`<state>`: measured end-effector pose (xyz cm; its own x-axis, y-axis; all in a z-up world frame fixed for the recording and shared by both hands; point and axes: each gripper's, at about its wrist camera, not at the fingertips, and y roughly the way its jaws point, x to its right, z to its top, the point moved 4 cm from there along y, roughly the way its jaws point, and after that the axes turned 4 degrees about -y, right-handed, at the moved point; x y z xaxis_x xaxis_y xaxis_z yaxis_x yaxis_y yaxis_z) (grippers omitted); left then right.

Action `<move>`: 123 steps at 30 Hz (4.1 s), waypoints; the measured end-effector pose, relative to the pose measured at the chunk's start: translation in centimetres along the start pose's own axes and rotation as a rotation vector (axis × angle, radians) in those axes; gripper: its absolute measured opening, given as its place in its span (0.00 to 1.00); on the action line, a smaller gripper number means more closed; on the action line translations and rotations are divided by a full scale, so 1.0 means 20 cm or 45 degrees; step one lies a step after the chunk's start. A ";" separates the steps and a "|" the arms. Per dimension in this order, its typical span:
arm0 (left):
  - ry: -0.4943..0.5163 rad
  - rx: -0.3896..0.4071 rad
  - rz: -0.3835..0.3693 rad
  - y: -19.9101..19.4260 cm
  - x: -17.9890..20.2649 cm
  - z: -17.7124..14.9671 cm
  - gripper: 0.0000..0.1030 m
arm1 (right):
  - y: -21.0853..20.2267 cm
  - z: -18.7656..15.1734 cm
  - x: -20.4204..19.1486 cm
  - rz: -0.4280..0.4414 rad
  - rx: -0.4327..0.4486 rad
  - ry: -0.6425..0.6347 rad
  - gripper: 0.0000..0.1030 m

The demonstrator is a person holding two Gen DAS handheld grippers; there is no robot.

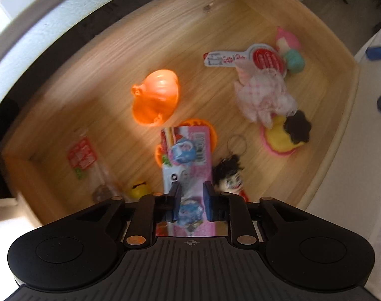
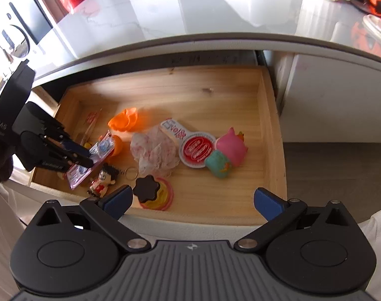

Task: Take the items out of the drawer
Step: 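Grasp the pink toothpaste box with the left tool while the right tool grasps the plastic bag, then place the toothpaste box and plastic bag on the countertop with both tools, then grasp an orange egg half with the left tool while the right tool grasps the red-lidded container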

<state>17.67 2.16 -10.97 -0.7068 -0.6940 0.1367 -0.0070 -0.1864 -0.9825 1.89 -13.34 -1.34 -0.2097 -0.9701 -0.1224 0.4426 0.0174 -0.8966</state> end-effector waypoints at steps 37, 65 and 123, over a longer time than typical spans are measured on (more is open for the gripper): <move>0.141 -0.045 -0.028 0.07 0.25 0.18 0.25 | 0.07 0.25 -0.12 0.094 -0.051 -0.375 0.88; -0.304 1.033 -0.169 -0.87 -0.02 0.32 0.25 | -0.40 0.86 -0.18 0.085 0.455 -0.383 0.12; 0.216 0.294 0.046 0.13 0.25 0.30 0.20 | -0.06 0.34 0.25 0.060 0.350 -0.198 0.54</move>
<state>18.41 -5.93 -12.17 -0.8121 -0.5805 0.0596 0.1679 -0.3303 -0.9288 6.35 -19.91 1.98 -0.0566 -0.9956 -0.0753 0.6721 0.0178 -0.7403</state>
